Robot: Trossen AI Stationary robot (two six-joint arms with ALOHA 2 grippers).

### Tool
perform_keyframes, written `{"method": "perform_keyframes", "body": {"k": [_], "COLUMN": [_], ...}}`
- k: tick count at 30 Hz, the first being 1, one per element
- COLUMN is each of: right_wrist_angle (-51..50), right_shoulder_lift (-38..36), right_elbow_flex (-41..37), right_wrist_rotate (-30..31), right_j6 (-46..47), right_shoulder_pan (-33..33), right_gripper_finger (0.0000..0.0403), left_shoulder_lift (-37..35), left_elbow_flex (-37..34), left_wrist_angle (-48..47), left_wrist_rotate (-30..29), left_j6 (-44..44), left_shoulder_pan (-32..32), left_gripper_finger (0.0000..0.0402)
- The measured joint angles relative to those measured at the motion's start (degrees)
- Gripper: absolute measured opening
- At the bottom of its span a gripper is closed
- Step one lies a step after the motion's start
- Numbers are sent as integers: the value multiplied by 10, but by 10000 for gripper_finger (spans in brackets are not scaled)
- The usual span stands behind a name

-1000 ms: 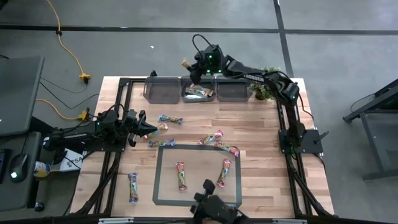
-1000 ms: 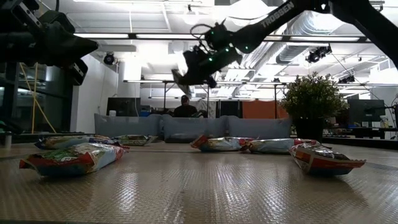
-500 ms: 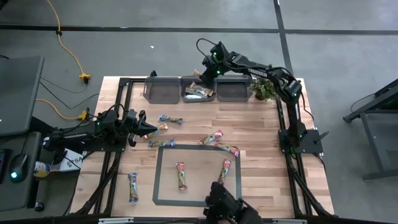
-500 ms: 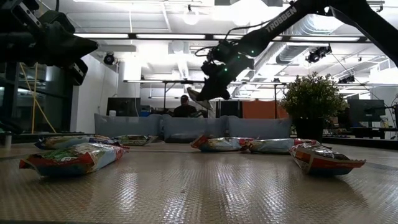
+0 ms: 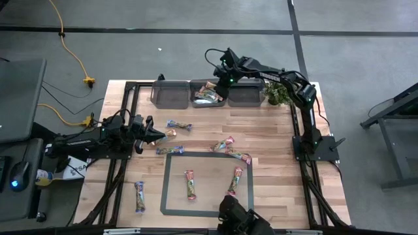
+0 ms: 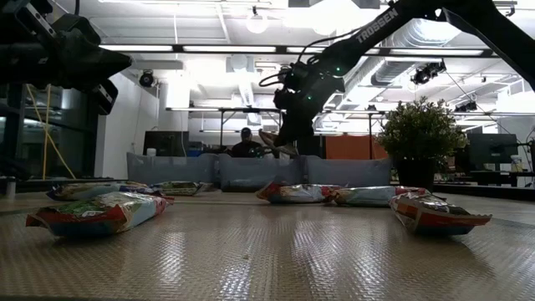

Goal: Pick and place Granola Bars by type
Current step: Put the yellow granola bar into the middle black bin, then put the red granola bar into the right black bin

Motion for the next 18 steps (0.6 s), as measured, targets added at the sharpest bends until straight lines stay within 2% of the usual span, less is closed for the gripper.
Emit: {"method": "perform_keyframes", "body": {"k": [6,18], "right_wrist_angle": [0,44], "right_shoulder_lift": [1,1], "right_elbow_flex": [0,0], "right_wrist_rotate": [0,19], "right_j6": [-7,6], "right_shoulder_pan": [4,19], "right_gripper_finger": [52,122], "left_shoulder_lift": [0,0], "left_elbow_flex": [0,0], "left_wrist_angle": [0,0], "left_wrist_rotate": [0,0], "left_j6": [0,0], "left_shoulder_pan": [0,0], "left_gripper_finger": [1,1]}}
